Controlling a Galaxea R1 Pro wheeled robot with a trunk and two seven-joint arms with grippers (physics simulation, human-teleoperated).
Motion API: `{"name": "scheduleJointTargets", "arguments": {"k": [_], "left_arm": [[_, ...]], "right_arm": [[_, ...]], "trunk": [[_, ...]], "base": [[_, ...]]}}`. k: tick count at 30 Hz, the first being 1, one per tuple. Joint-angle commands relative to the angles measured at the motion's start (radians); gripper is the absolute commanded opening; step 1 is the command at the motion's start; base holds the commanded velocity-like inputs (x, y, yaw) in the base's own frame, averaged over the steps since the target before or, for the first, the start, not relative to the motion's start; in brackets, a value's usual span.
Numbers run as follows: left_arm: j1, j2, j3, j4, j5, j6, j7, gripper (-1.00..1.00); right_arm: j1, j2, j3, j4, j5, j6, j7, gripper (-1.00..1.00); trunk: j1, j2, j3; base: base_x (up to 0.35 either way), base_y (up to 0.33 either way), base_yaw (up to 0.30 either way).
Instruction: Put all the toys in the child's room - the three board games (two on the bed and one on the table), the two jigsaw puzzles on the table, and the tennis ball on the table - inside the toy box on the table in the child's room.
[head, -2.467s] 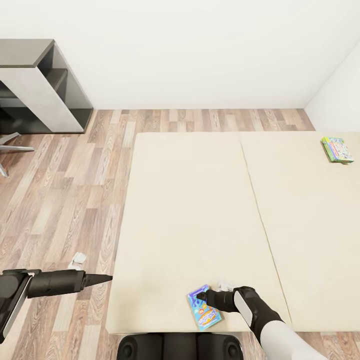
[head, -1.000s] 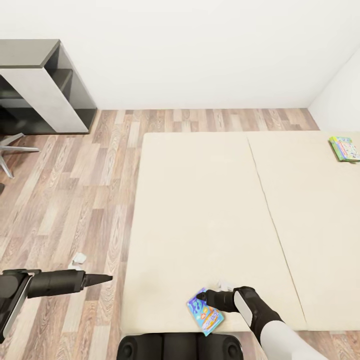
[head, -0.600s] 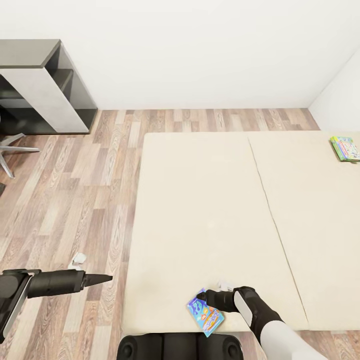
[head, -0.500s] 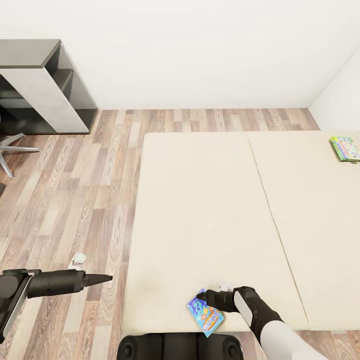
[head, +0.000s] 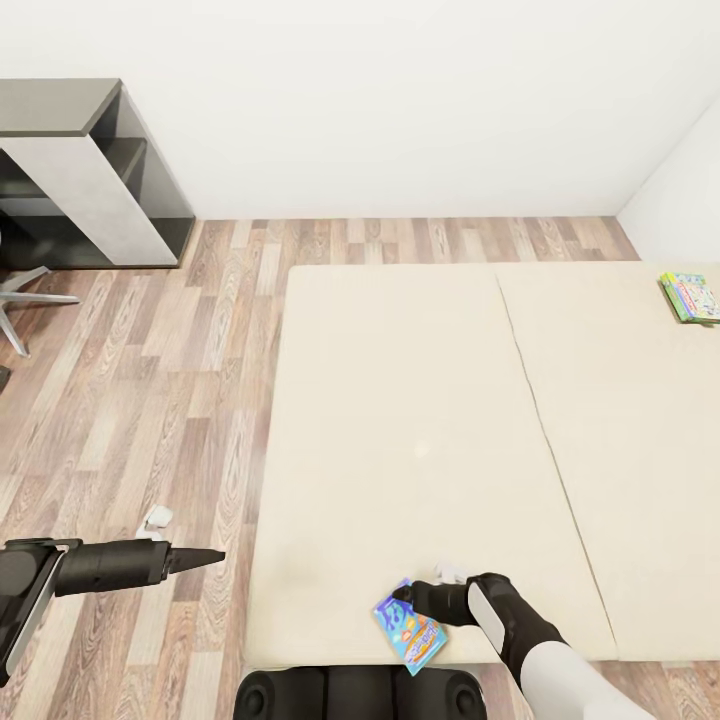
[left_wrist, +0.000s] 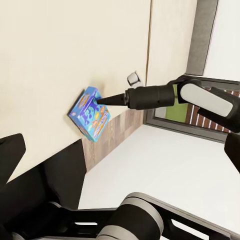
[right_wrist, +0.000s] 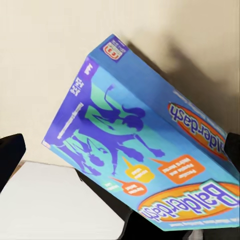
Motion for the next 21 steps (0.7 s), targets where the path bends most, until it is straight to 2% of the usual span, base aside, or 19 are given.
{"name": "scheduleJointTargets", "arguments": {"k": [1, 21], "left_arm": [[0.0, 0.0, 0.0, 0.0, -0.001, 0.011, -0.004, 1.0], [0.0, 0.0, 0.0, 0.0, -0.002, 0.011, -0.004, 1.0]], "right_arm": [[0.0, 0.001, -0.008, 0.0, 0.001, 0.013, 0.002, 1.0], [0.0, 0.012, -0.008, 0.003, 0.002, 0.029, 0.002, 1.0]], "trunk": [[0.0, -0.001, -0.001], [0.0, -0.001, -0.001]], "base": [[0.0, 0.0, 0.0], [0.0, 0.0, 0.0]]}}
